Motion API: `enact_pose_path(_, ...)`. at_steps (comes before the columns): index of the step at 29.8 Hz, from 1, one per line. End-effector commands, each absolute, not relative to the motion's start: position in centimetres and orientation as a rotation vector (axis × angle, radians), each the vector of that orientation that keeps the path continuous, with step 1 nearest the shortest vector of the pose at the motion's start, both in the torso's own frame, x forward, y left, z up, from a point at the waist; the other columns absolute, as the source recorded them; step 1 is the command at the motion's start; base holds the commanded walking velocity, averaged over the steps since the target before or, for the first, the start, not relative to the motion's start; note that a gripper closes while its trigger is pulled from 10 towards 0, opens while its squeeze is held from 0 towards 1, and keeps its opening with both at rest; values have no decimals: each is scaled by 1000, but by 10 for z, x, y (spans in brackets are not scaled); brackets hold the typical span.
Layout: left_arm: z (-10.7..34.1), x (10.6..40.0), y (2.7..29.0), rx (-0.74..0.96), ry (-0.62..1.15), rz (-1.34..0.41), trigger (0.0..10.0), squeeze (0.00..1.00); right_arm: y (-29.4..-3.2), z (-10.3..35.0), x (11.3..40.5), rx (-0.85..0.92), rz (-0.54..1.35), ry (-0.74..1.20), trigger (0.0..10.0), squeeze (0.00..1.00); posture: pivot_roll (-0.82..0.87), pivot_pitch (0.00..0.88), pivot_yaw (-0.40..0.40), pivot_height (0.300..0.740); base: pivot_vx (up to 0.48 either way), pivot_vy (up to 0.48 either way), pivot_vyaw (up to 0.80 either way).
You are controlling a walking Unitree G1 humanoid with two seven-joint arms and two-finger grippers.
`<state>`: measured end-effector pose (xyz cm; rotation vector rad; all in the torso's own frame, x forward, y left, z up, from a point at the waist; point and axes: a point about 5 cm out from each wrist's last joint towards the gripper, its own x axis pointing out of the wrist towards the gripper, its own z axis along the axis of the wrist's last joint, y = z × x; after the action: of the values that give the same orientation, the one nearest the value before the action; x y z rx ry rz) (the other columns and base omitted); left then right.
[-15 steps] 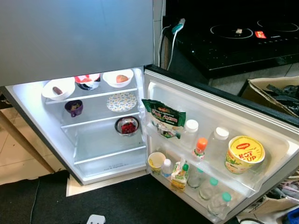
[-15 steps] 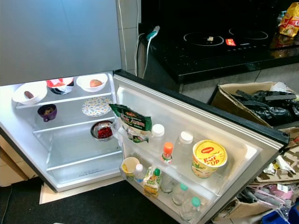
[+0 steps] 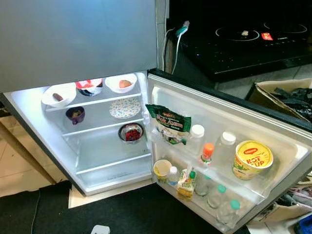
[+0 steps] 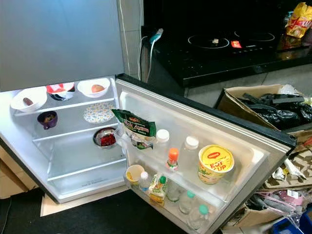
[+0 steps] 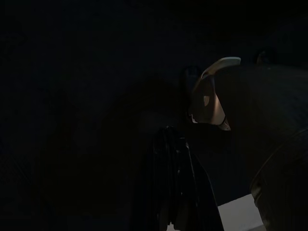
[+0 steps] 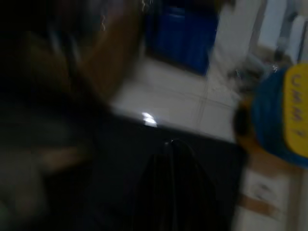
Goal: Restocking fridge
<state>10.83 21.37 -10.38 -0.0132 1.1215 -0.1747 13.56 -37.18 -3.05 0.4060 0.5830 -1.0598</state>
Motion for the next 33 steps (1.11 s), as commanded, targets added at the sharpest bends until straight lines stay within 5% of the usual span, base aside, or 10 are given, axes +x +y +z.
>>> enact_pose_path(1, -107, 101, 205, -35, 1144, -200, 10000, 0, -373, -30, 135, 455, -1083, 542, 10000, 0, -51, 58, -1, 740, 0, 0, 0)
enact_pose_path(7, -107, 101, 205, -37, 1142, -195, 10000, 0, -389, -5, 160, 549, -1058, 348, 10000, 0, -50, 59, -6, 740, 0, 0, 0)
enact_pose_path(9, -108, 100, 204, -41, 1143, -195, 10000, 0, -393, 20, 192, 605, -910, 196, 10000, 0, -53, 59, -8, 740, 0, 0, 0)
enact_pose_path(14, -108, 99, 203, -45, 1145, -196, 10000, 0, -387, 37, 219, 661, -727, 91, 10000, 0, -53, 57, -10, 740, 0, 0, 0)
enact_pose_path(19, -108, 100, 203, -47, 1144, -200, 10000, 0, -351, 52, 254, 754, -258, -16, 10000, 0, -55, 55, -10, 740, 0, 0, 0)
enact_pose_path(33, -107, 102, 205, -42, 1142, -202, 10000, 0, -296, 48, 242, 874, 499, 28, 10000, 0, -56, 53, -5, 740, 0, 0, 0)
